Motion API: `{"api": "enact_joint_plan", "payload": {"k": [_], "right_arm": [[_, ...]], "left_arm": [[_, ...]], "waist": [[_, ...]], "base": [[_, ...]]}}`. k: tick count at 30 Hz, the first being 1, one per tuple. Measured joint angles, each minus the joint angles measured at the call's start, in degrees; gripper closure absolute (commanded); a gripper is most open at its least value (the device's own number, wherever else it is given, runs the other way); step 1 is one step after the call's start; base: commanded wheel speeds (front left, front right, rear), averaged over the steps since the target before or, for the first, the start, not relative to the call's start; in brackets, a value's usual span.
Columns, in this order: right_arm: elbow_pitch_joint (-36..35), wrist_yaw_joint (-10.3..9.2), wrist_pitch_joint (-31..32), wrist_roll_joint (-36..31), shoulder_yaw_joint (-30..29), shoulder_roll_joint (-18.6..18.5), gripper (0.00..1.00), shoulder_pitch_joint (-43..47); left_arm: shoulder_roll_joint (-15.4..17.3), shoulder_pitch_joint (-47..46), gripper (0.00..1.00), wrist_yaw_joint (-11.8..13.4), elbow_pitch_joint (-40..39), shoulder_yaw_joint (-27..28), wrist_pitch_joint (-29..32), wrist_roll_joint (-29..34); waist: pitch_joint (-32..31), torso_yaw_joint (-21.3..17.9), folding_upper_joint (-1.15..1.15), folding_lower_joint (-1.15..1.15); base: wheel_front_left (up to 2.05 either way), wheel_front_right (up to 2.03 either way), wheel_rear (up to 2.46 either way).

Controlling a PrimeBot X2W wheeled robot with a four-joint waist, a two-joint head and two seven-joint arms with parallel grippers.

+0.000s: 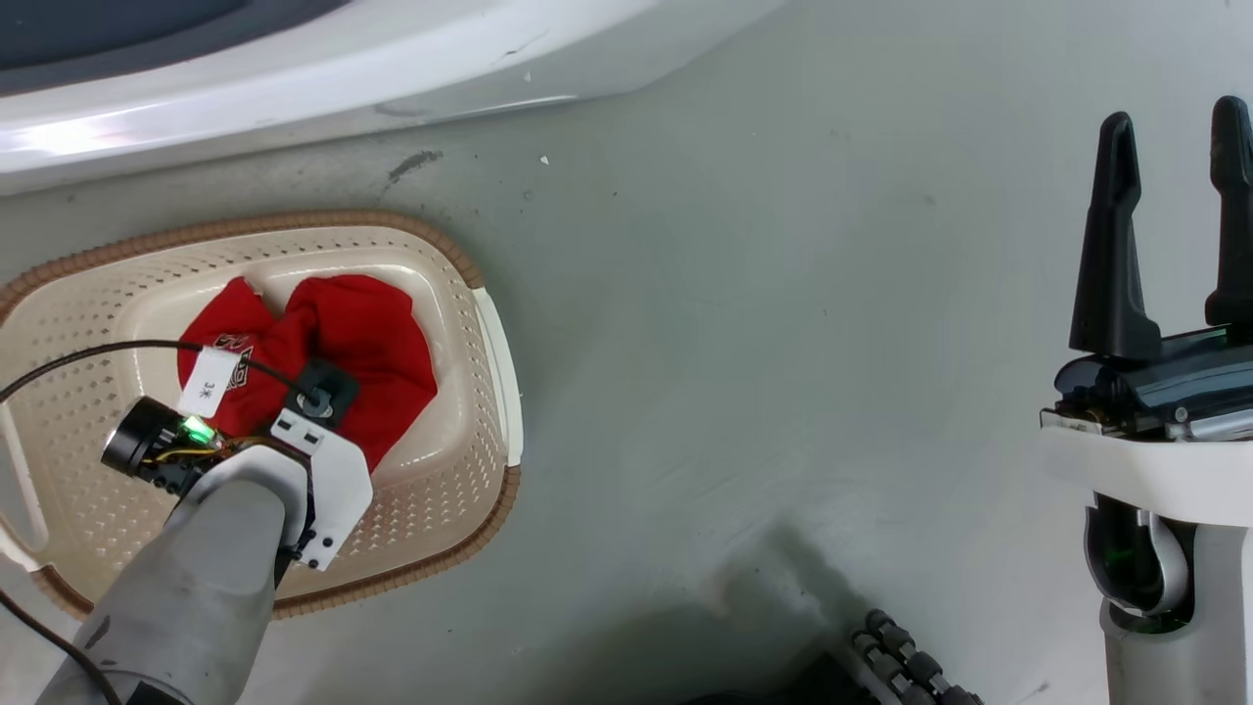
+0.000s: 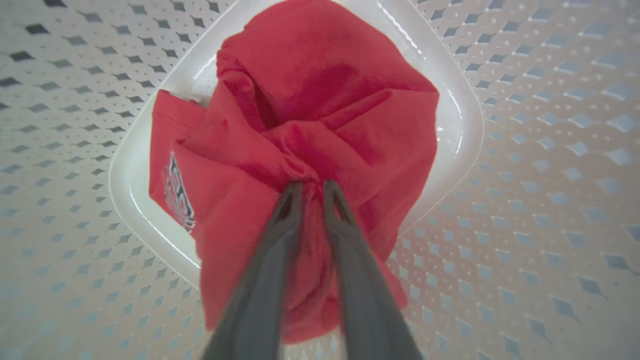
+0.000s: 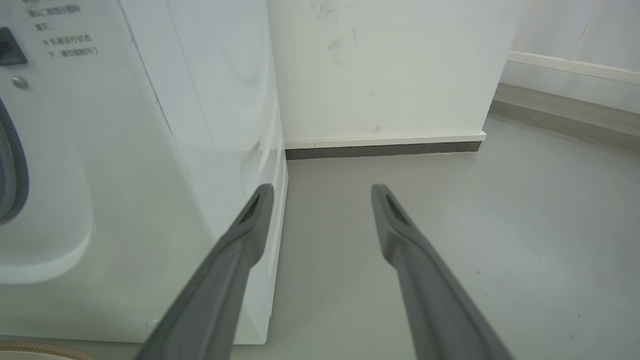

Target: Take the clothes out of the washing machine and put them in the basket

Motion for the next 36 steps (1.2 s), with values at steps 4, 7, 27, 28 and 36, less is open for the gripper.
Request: {"api": "enact_joint_plan", "payload": {"k": [4,7,27,28,36], "right_arm": [[0.7,0.0,0.0,-0.2,0.4,0.0,0.0,0.0],[1.4,0.0,0.0,-0.7,0.4,0.0,0.0,0.7],[5.5,0.0,0.0,-4.2,0.1,0.0,0.0,12.7],[5.6,0.0,0.0,-4.3,0.1,0.0,0.0,13.2],[6.2,0.0,0.0,-4.7,0.0,0.0,0.0,16.3]], "left_arm": [[-0.6,1.9,0.0,0.3,0.1,0.7,-4.6,-1.2],[-1.9,3.9,0.0,0.3,0.2,1.6,-6.9,-2.6],[-4.5,23.1,0.0,3.8,-25.6,18.6,-8.6,-5.0],[-4.7,24.0,0.0,4.0,-27.3,19.6,-8.6,-4.4],[-5.5,31.5,0.0,6.5,-43.5,28.5,-8.6,0.2]], "waist": [[-2.3,0.5,0.0,0.0],[-4.9,1.1,0.0,0.0],[-27.8,5.9,0.0,-0.02],[-28.8,6.1,0.0,-0.02],[-35.7,6.9,0.0,-0.03]], "base": [[0.0,0.0,0.0],[0.0,0.0,0.0],[0.0,0.0,0.0],[0.0,0.0,0.0],[0.0,0.0,0.0]]}}
